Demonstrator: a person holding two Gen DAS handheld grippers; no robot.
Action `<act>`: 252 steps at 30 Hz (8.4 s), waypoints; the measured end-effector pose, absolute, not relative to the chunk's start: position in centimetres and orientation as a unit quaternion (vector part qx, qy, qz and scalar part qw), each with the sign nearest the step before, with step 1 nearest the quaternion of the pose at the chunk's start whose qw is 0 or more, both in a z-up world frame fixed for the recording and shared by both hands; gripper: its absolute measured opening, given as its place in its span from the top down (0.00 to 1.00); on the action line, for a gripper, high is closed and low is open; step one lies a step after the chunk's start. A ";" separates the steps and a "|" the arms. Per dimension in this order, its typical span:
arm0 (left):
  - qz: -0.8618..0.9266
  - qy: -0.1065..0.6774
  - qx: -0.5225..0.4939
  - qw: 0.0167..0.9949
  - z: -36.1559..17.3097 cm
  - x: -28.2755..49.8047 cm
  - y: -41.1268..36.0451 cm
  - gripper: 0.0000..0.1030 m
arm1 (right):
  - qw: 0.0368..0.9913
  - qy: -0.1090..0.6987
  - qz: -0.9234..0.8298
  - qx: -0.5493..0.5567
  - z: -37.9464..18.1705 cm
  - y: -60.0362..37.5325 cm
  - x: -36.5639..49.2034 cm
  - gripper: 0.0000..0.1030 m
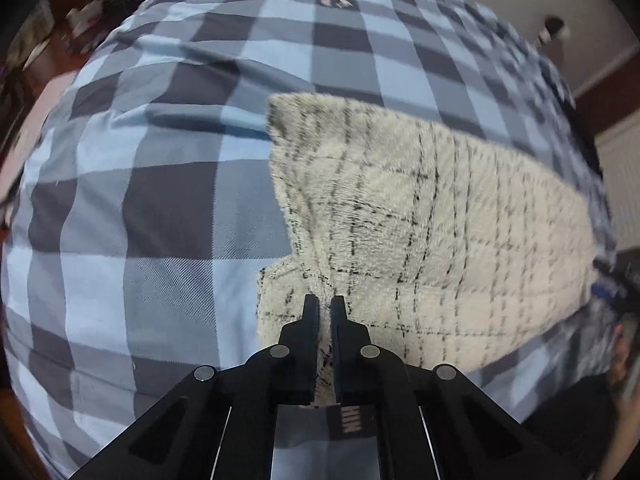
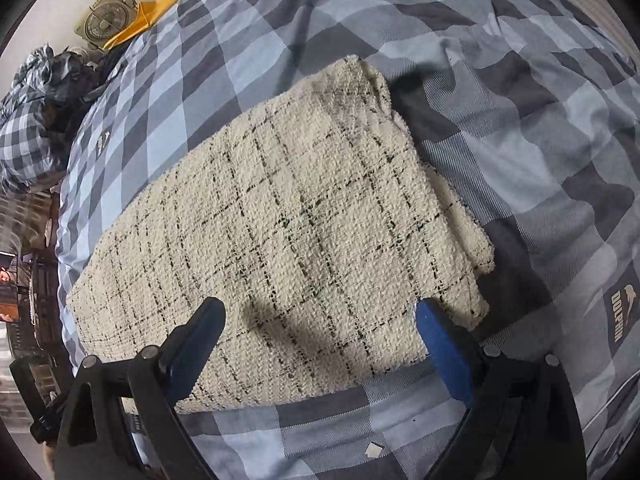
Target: Fold small clothes
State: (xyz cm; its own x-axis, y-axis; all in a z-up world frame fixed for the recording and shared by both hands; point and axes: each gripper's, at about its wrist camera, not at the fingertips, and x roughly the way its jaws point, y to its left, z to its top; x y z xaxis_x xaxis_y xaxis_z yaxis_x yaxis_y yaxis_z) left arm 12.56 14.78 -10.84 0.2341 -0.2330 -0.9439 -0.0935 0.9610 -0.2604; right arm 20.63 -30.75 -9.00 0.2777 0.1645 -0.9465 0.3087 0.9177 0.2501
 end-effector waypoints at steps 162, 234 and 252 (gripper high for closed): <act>-0.230 0.595 -0.166 0.752 -8.7 17.6 10.2 0.00 | 0.785 0.296 0.243 -0.486 -18.1 6.2 12.3 0.26; -0.160 0.559 -0.005 0.814 -7.8 14.2 0.3 0.00 | 0.815 0.566 0.115 -0.045 -9.3 -12.8 22.9 0.02; -0.058 0.485 0.049 0.871 -3.0 10.4 2.0 0.00 | 0.834 0.535 0.127 0.043 -3.5 -16.4 18.9 0.01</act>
